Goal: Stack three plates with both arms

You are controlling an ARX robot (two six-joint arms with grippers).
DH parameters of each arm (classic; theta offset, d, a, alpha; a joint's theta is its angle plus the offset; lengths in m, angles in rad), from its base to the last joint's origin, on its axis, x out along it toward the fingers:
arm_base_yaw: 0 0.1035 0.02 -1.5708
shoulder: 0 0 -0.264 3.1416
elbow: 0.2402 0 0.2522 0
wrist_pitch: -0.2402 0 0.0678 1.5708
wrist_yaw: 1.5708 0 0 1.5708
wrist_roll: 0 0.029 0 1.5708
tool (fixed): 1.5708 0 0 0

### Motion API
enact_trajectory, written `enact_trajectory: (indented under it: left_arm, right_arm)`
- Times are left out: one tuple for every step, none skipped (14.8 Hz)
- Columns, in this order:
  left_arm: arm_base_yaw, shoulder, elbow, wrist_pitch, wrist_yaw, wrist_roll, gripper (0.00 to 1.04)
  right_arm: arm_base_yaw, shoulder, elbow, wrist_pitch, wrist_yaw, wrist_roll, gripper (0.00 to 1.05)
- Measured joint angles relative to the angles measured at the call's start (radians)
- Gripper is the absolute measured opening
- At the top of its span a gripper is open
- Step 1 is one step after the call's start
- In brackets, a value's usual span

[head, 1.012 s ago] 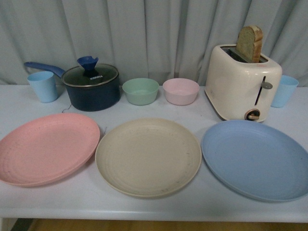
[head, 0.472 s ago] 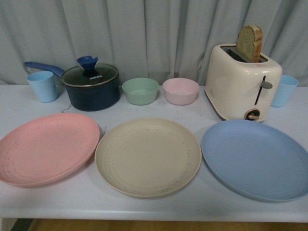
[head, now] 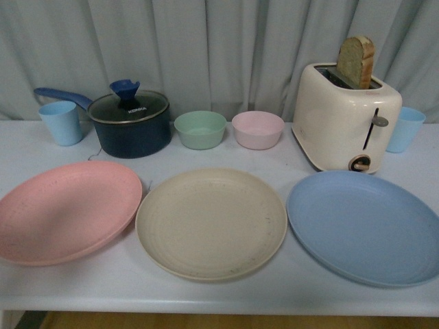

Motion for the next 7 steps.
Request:
enact_trajectory:
  left_arm:
    - [0.025, 0.116, 0.071, 0.013, 0.006, 0.006, 0.98]
    - [0.047, 0.227, 0.153, 0.027, 0.008, 0.009, 0.98]
    - [0.064, 0.311, 0.222, 0.034, -0.001, 0.009, 0.98]
    - [0.079, 0.388, 0.291, 0.002, 0.021, -0.002, 0.98]
    - [0.091, 0.457, 0.352, -0.011, 0.024, -0.012, 0.98]
    - [0.1, 0.51, 0.407, -0.038, 0.034, -0.029, 0.98]
    - [0.108, 0.568, 0.467, -0.064, 0.044, -0.037, 0.98]
  right_arm:
    - [0.0, 0.0, 0.0, 0.0, 0.0, 0.0, 0.98]
    - [0.0, 0.0, 0.0, 0.0, 0.0, 0.0, 0.98]
    - [0.0, 0.0, 0.0, 0.0, 0.0, 0.0, 0.98]
    - [0.0, 0.0, 0.0, 0.0, 0.0, 0.0, 0.98]
    - [0.0, 0.0, 0.0, 0.0, 0.0, 0.0, 0.98]
    - [0.0, 0.0, 0.0, 0.0, 0.0, 0.0, 0.98]
    - [0.0, 0.0, 0.0, 0.0, 0.0, 0.0, 0.98]
